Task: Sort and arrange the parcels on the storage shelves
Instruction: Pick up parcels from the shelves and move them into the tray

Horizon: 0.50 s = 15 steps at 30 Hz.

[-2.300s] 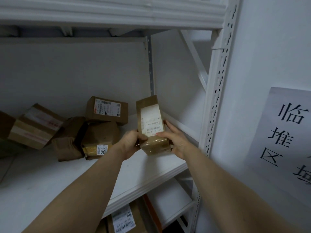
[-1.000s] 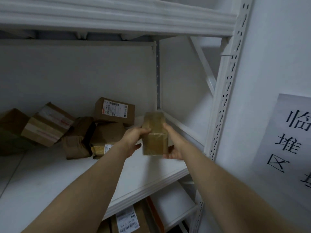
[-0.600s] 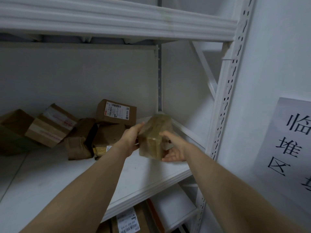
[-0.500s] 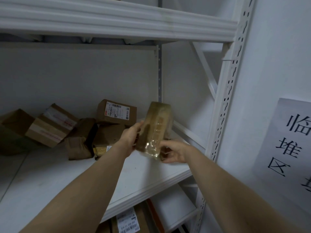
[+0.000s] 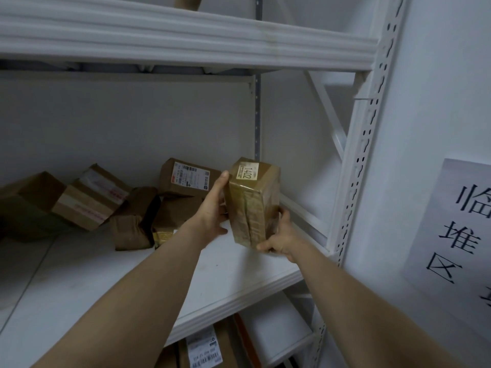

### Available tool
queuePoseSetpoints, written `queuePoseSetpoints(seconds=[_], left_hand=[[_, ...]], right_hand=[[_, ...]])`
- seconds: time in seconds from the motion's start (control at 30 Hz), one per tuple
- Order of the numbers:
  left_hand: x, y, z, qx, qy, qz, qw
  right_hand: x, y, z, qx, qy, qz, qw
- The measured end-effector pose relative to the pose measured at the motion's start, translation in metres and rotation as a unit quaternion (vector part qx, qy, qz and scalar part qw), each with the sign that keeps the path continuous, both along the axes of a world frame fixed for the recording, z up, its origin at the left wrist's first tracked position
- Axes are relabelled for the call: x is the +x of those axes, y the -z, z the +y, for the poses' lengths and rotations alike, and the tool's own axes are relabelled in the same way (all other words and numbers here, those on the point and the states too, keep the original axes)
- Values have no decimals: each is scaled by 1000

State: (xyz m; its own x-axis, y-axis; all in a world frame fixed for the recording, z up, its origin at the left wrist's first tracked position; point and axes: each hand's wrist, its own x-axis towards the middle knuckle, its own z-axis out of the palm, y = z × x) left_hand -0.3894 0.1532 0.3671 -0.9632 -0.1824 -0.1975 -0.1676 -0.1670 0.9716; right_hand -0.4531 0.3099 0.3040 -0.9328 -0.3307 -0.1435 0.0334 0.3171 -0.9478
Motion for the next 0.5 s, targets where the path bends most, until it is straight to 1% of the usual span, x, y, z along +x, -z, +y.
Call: queuePoseSetpoints(seconds=[0.13, 0.27, 0.43, 0.5], left_hand=[[3, 1, 5, 37, -22, 8, 999], [10, 1, 11, 68, -61, 25, 996], [18, 5, 8, 82, -112, 20, 990], [19, 8, 4, 99, -127, 17, 987]], right_hand=[[2, -2, 6, 11, -4, 41, 999], [6, -3, 9, 0, -11, 53, 999], [6, -1, 11, 43, -35, 41, 998], [6, -2, 12, 35, -57, 28, 997]])
